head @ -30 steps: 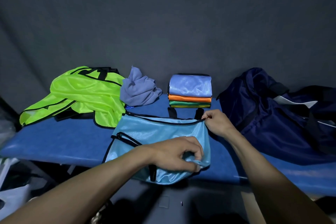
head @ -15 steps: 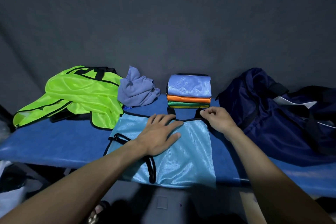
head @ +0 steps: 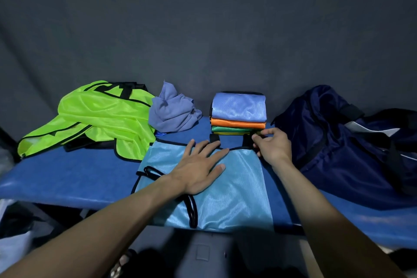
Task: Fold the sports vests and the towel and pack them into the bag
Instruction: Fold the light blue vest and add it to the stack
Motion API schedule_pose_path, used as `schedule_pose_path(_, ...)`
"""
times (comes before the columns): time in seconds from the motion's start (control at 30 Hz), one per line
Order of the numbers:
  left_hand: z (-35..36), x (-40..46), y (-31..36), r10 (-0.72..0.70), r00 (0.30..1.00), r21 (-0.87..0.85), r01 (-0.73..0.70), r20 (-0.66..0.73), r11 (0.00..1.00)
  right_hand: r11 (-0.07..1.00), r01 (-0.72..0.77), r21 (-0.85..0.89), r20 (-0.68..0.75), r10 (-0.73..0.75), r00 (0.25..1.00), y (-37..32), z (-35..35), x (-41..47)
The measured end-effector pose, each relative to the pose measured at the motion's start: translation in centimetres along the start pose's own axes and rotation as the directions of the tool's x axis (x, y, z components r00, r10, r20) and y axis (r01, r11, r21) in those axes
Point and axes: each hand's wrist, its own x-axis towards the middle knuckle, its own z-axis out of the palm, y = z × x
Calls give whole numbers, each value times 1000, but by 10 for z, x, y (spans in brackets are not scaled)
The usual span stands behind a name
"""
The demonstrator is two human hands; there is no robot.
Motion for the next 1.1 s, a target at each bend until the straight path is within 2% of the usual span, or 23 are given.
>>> schedule_pose_path(0.1, -6, 1, 5, -18, 999, 59, 20, -28, 998, 952, 231, -200, 43, -227, 973, -1, -9, -10)
schedule_pose_path(0.17, -11, 1, 16, 25, 996, 76, -19, -85, 997, 843, 378, -382, 127, -357, 925, 1, -11, -20)
schedule_pose_path(0.23, -11, -1, 31, 102, 991, 57, -98, -84, 994, 716, 449, -535, 171, -429, 887, 5, -10, -29)
schedule_pose_path(0.27, -9, -2, 35, 115, 993, 48, -113, -37, 992, 686, 446, -574, 164, -437, 884, 7, -8, -31)
schedule_pose_path(0.37, 2, -1, 30, 29, 992, 57, -37, 126, 998, 756, 334, -563, 89, -346, 934, 8, -10, -34)
schedule_pose_path(0.47, 4, 3, 19, 14, 991, 28, -18, 134, 999, 821, 155, -549, 125, -103, 987, 4, -19, -32)
schedule_pose_path(0.57, 5, 3, 18, 38, 993, -1, -38, 114, 999, 854, 71, -516, 216, 49, 975, 0, -23, -36)
schedule_pose_path(0.7, -7, -6, 26, 20, 1000, 82, -19, -15, 996, 880, 16, -475, 234, 109, 966, -2, -14, -45)
schedule_pose_path(0.77, -15, -15, 28, -25, 998, 127, 32, -59, 991, 918, -6, -397, 232, 107, 967, -4, -9, -49)
schedule_pose_path(0.87, -15, -28, 20, -149, 986, 102, 142, 68, 985, 983, -91, -160, 214, 124, 969, -5, -14, -50)
schedule_pose_path(0.97, -11, -36, 20, -126, 977, 60, 117, 173, 991, 987, -161, -17, 179, 161, 971, -3, -28, -50)
schedule_pose_path(1.03, -17, -34, 23, -79, 993, 73, 72, 88, 995, 981, -194, -15, 172, 194, 966, -1, -38, -53)
schedule_pose_path(1.07, -25, -32, 20, -94, 995, 127, 96, -22, 987, 977, -210, -33, 182, 213, 960, -1, -41, -54)
schedule_pose_path(1.1, -33, -28, 13, -157, 978, 177, 180, -135, 968, 973, -223, -55, 200, 229, 952, 0, -43, -55)
